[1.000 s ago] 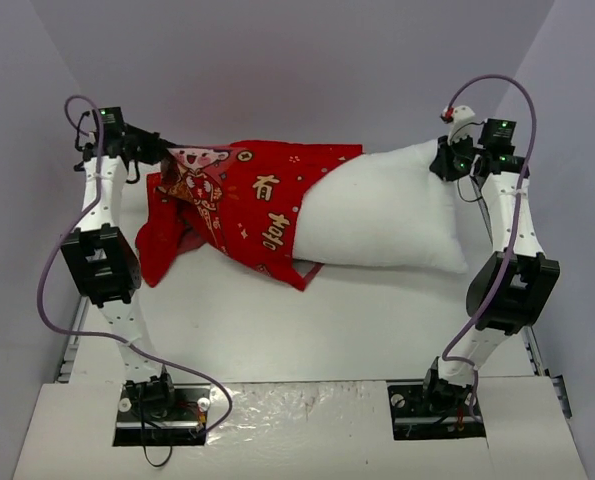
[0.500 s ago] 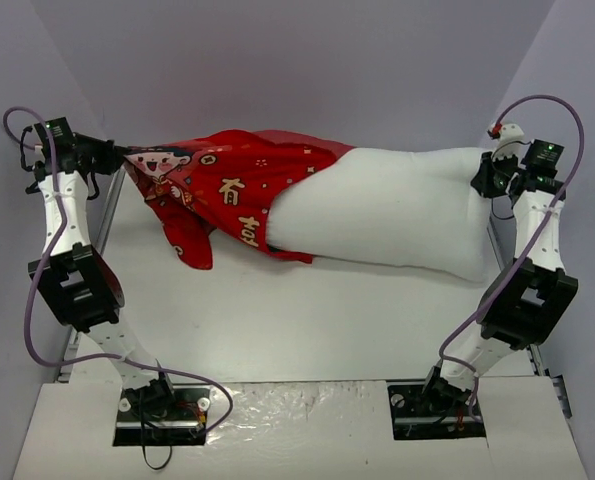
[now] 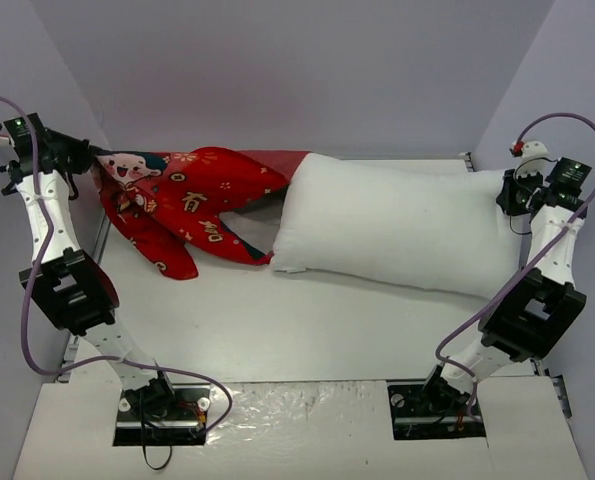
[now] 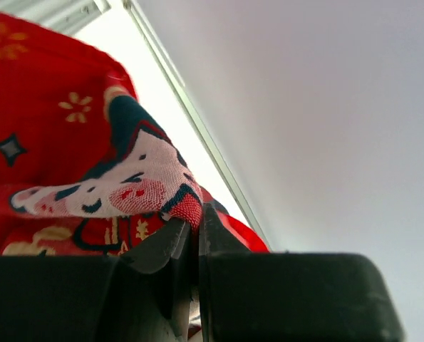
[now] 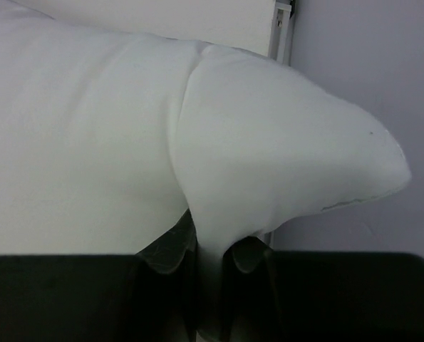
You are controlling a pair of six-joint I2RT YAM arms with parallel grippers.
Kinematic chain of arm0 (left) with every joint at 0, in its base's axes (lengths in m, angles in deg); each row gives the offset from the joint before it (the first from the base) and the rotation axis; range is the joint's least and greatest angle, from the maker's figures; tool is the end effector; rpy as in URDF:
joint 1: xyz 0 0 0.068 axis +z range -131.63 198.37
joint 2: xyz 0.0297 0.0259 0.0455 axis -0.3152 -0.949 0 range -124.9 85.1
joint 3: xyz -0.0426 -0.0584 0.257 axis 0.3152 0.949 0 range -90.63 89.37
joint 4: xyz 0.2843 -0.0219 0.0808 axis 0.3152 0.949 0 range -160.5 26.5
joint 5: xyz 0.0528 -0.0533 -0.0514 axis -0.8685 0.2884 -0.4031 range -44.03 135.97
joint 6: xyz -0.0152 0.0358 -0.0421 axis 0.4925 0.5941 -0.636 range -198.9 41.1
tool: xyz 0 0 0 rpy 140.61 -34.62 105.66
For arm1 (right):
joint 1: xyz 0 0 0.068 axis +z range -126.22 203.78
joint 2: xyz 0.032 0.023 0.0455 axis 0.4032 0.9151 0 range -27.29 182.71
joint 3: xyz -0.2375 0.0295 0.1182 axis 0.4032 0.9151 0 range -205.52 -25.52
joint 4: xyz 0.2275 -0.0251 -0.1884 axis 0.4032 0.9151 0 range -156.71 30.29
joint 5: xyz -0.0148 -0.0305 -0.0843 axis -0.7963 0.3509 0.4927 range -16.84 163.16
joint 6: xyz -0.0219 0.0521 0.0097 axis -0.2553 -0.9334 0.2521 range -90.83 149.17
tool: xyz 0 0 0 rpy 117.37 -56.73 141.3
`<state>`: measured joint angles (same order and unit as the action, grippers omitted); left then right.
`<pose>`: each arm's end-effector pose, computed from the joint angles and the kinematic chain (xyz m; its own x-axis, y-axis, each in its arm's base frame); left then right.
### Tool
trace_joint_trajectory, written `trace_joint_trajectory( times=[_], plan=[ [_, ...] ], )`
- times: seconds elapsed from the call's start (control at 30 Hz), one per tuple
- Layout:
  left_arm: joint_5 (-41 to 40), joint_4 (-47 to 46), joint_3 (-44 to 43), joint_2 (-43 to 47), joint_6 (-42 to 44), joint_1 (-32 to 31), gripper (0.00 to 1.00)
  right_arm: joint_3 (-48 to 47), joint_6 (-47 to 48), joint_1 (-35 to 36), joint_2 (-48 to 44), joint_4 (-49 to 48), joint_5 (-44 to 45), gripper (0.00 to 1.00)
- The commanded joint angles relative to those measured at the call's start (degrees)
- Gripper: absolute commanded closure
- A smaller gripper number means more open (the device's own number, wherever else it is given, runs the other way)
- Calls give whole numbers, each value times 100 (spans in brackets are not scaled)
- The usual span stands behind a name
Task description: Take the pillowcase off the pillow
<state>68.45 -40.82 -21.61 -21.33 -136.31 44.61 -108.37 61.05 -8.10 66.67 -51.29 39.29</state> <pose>0.4287 0.1940 0.3957 -0.1225 -0.9284 -0.3509 -0.3737 0.3707 -0.8502 0.3707 -0.2038 0.3272 -0.3299 -0.3112 -0.8912 -0.1875 0.9469 -0.2613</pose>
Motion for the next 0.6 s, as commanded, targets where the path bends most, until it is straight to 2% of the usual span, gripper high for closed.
trace_joint_trajectory(
  times=[0.0, 0.07, 0.1, 0.13, 0.17, 0.2, 0.3, 0.37, 0.47, 0.57],
  plan=[
    [-428, -95, -679, 264, 721, -258, 98, -126, 600, 392, -280, 154, -165, 93],
    [-630, 56, -915, 220, 1081, -591, 98, -231, 653, 760, -360, 145, 11, 81],
    [-700, 196, -1012, 176, 1196, -689, 98, -310, 714, 866, -404, 128, 264, 70],
    [-797, 275, -1109, 158, 1414, -795, 98, -407, 671, 955, -404, 93, 380, 64],
    [-911, 346, -1310, 123, 1521, -979, 98, -703, 584, 982, -326, 110, 320, 54],
    [-938, 390, -1417, 88, 1705, -1059, 98, -854, 365, 990, -299, 136, 276, 48],
    [-912, 513, -1785, 44, 1996, -1428, 98, -1250, 625, 1165, -316, 557, -154, 20],
    [-659, 391, -1778, 148, 2242, -1743, 98, -1365, 688, 1315, -395, 733, -330, 16],
    [-290, 242, -1524, 394, 2427, -2069, 98, -1383, 670, 1640, -483, 787, -621, 16],
    [63, 267, -928, 806, 2611, -2552, 98, -1243, 627, 1913, -623, 796, -699, 16]
  ],
)
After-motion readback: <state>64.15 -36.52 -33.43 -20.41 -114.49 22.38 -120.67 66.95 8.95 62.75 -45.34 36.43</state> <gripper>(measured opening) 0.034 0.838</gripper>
